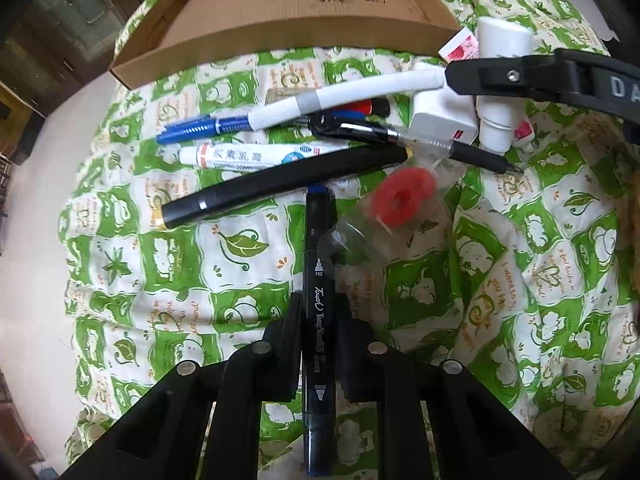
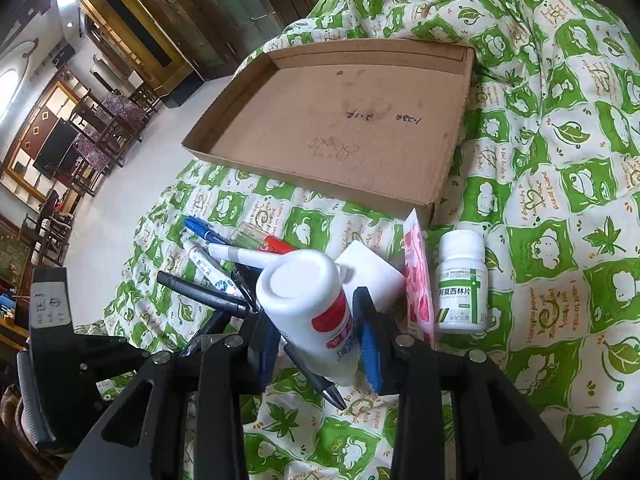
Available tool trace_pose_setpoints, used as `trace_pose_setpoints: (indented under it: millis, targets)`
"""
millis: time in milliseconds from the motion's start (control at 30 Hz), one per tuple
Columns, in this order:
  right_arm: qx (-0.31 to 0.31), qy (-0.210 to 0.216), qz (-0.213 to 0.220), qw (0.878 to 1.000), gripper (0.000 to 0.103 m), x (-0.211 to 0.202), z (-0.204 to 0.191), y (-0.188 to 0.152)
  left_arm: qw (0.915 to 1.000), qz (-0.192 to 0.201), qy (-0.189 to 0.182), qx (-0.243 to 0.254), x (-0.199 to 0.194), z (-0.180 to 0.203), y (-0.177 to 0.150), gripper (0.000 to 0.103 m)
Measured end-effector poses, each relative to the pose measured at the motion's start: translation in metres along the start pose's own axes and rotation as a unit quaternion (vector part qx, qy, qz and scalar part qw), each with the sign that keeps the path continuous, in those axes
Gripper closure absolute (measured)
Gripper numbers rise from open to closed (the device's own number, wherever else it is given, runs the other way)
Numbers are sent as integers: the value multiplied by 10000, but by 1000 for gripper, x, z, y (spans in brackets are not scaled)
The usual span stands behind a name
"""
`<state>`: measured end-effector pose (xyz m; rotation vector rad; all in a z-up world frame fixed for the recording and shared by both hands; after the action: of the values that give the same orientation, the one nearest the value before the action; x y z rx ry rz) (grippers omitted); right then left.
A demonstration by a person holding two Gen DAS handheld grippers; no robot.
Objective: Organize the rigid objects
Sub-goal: 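Lift the black marker with the left tool while the right tool carries the bottle toward the tray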
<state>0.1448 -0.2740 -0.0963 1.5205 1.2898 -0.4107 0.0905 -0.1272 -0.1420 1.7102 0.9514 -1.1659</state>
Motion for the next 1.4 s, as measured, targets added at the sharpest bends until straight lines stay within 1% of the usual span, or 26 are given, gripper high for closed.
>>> trace_pose_setpoints:
  millis: [133,233,400,567,600,667,900,1133,1400]
  targets:
    - [-8,18,33,10000,69,-1,-1,0,9996,238,163,7,-10,1,-3,89]
    - [-27,31,68,10000,69,-3,-2,1,9991,379,184,-14,-19,2,-3,89]
    - [-46,52,93,9999,69,-6,-3,0,9985,547,43,-90,-29,-5,-14,89]
    - [-32,78,129,9999,69,-7,-3,1,9979,618,-76,-157,-50,1,-21,89]
    - [-32,90,136,9999,69,-8,-3,1,9978,641,-59,-146,-56,-11,-17,89]
    - [-34,102,142,9998,69,-8,-4,1,9974,707,59,-131,-77,-15,-16,89]
    - [1,222,222,9995,70,-15,-6,3,9949,935,371,-52,-87,-17,-2,89]
    - [29,369,350,9987,71,-24,-9,8,9929,1094,473,-45,-91,-23,15,89]
    - [10,346,473,9983,73,-31,-9,22,9919,1183,457,-93,-93,-32,34,89]
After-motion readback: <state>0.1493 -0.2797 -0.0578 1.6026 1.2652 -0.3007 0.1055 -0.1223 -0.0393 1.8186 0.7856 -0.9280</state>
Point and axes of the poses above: each gripper's, at about its wrist camera, not at the fingertips, and x roughly the way its jaws point, z to its right, y to its top, the point moved 4 cm from there along x, roughly the way its jaws point, and after that the axes turned 9 degrees about y, right-handed, at the moved point
